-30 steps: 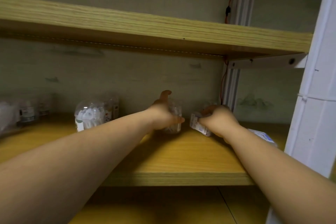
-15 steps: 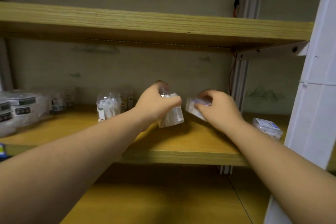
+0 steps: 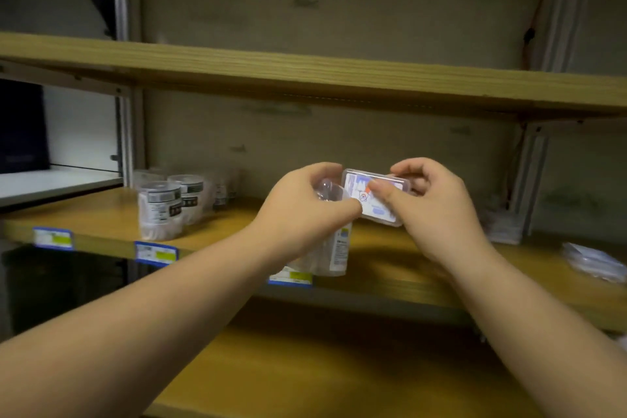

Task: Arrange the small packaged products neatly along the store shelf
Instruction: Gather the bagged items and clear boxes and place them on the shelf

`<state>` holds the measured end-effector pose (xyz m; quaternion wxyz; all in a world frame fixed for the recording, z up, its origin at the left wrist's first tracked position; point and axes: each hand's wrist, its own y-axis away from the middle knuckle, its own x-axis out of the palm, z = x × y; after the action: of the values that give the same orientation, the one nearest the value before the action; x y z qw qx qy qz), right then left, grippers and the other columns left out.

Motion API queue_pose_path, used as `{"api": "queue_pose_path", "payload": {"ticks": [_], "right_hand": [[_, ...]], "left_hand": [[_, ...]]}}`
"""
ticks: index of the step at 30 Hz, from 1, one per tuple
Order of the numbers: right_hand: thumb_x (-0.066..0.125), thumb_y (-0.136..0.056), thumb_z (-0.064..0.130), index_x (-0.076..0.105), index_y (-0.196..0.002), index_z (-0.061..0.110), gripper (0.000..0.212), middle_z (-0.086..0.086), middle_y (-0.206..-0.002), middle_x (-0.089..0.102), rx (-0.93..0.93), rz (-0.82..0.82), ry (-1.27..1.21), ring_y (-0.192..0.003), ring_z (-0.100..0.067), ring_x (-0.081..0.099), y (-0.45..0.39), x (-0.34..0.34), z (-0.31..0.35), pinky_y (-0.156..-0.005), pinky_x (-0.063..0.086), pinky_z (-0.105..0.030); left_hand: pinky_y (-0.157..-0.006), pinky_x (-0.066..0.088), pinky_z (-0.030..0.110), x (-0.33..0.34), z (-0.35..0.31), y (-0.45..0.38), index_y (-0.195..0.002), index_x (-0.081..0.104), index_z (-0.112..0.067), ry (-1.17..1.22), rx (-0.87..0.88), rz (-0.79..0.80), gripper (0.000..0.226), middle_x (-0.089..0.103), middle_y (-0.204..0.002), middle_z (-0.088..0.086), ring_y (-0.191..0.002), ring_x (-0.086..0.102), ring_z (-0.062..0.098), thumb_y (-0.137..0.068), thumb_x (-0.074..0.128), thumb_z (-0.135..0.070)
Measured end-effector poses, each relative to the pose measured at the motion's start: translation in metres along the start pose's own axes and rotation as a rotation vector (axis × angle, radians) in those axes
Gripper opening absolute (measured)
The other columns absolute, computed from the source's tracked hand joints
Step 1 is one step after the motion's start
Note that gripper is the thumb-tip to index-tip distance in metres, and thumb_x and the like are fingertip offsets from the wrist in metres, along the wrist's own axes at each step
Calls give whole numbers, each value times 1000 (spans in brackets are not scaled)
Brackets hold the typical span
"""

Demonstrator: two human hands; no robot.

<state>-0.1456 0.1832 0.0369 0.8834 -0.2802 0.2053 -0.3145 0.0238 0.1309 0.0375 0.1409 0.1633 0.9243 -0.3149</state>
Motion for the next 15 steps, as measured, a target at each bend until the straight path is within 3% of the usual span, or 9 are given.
{"api": "queue_pose_path", "payload": {"ticks": [3, 5, 7, 10, 15], "right_hand": [[82, -84, 16, 65, -100, 18, 25, -3, -89, 79, 22, 13, -108, -75, -9, 77, 26, 47, 36, -64, 61, -26], [79, -86, 14, 65, -98, 18, 19, -3, -85, 80, 26, 36, -180, -71, -8, 77, 41, 82, 60, -58, 59, -21], [75, -89, 14, 65, -97, 19, 14, -1, -82, 80, 17, 70, -223, -69, -7, 76, 55, 120, 86, -57, 60, -20], [71, -93, 14, 66, -101, 20, 11, 1, -83, 80, 13, 155, -190, -73, -5, 76, 67, 179, 117, -61, 59, -20], [74, -92, 19, 67, -106, 26, 17, 1, -100, 74, -35, 207, -57, -94, -16, 72, 68, 274, 147, -78, 59, -34]], "left_hand": [[-81, 59, 23, -57, 8, 28, -114, 69, -38, 13, 25, -12, 41, 75, -99, -14, -88, 70, -2, -77, 73, -23], [-74, 58, 20, -99, 14, 44, -93, 66, -44, 31, 41, -38, 30, 76, -91, -12, -81, 71, -2, -77, 74, -20], [-69, 55, 15, -143, 23, 57, -86, 62, -43, 33, 41, -71, 27, 73, -85, -16, -80, 68, -7, -77, 74, -20], [-72, 56, 14, -209, 44, 70, -94, 61, -46, 2, 22, -124, 30, 68, -81, -25, -82, 64, -15, -76, 74, -25], [-84, 56, 29, -297, 83, 66, -135, 59, -34, -42, -45, -209, 58, 64, -109, -19, -97, 62, -1, -79, 72, -33]]}}
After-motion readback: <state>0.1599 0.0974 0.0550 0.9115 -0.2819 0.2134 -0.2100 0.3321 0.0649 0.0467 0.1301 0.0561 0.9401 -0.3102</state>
